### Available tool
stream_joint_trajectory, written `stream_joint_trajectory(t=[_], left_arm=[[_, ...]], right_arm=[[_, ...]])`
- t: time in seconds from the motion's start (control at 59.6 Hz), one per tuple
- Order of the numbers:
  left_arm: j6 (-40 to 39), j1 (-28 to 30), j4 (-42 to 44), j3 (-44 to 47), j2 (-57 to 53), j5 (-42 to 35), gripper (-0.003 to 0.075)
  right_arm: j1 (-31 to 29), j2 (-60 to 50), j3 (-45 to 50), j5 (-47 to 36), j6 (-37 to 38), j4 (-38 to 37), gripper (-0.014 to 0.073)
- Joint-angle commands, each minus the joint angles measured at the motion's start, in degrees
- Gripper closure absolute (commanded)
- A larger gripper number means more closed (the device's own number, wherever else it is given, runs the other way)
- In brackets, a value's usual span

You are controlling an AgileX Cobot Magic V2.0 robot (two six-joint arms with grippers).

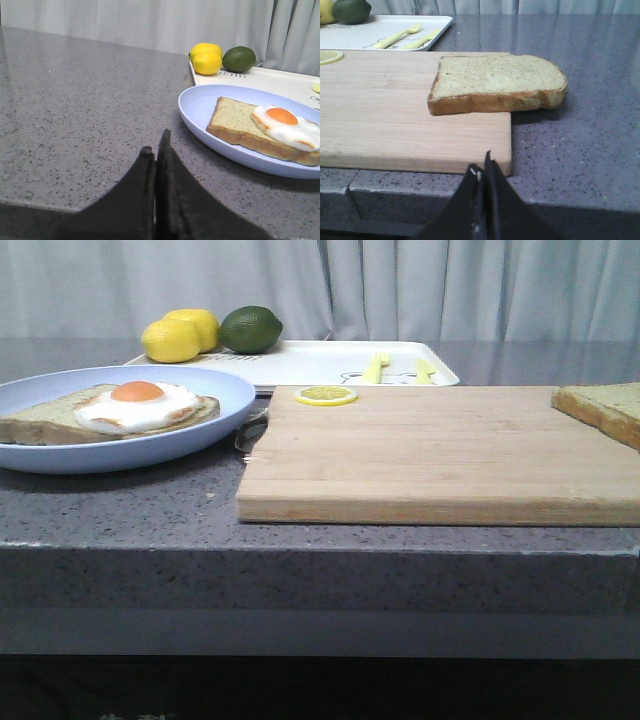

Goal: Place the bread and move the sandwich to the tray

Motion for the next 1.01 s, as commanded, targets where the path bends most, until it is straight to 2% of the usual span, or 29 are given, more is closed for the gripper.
stream_joint_trajectory(t=[0.0, 0.671, 0.989], left_arm=[[-0.44, -0.28, -0.48, 0.61, -1.32, -4.97, 0.0739], [-0.44, -0.28, -0.48, 0.61, -1.32, -4.97, 0.0739], [-0.44, -0.28, -0.48, 0.61, -1.32, -5.47, 0.0739]], right_arm=[[-0.22, -1.19, -0.15, -4.43, -0.2, -0.44, 0.0662], [-0.22, -1.19, -0.15, -4.43, -0.2, -0.44, 0.0662], [-0.22, -1.19, -0.15, -9.63, -0.2, 2.58, 0.0662]])
